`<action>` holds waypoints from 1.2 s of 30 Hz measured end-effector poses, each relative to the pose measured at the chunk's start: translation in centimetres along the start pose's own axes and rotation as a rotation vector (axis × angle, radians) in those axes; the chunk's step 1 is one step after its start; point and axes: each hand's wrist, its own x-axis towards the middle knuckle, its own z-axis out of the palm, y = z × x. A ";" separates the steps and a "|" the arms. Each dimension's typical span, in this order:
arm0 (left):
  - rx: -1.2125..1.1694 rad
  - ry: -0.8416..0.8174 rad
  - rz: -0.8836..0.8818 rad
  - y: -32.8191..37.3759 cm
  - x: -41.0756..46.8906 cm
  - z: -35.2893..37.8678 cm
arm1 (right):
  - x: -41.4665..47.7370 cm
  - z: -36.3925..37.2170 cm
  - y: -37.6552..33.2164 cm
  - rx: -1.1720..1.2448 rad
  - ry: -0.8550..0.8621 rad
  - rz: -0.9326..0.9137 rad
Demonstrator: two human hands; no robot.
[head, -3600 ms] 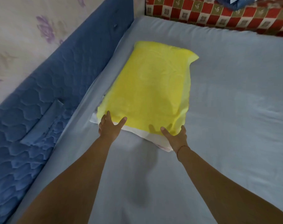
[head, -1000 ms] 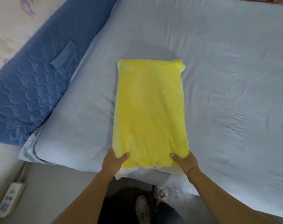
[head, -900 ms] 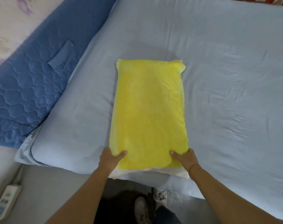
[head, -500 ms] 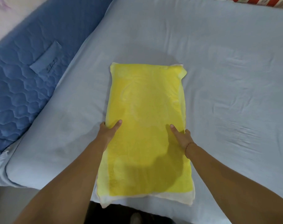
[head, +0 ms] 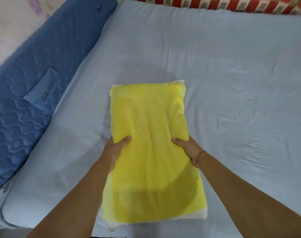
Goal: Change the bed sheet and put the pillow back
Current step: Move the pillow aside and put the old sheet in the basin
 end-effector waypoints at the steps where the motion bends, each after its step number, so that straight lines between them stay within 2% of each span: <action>1: -0.003 -0.016 0.003 0.3 -0.5 0.1 | -0.7 -0.2 -0.5 0.017 -0.002 -0.004; 6: -0.008 -0.097 0.022 1.3 -3.9 1.3 | -5.0 -1.7 -2.4 0.046 0.014 -0.056; 11: 0.019 -0.157 0.047 1.8 -8.0 4.2 | -10.9 -4.3 -1.9 0.133 0.106 -0.130; 17: 0.122 -0.316 0.175 3.7 -13.1 10.1 | -18.8 -9.4 -0.8 0.243 0.244 -0.233; 27: 0.240 -0.604 0.263 6.5 -20.9 25.6 | -30.0 -22.2 -0.2 0.386 0.438 -0.379; 36: 0.300 -0.746 0.279 3.5 -27.8 45.1 | -38.2 -40.4 1.3 0.449 0.564 -0.400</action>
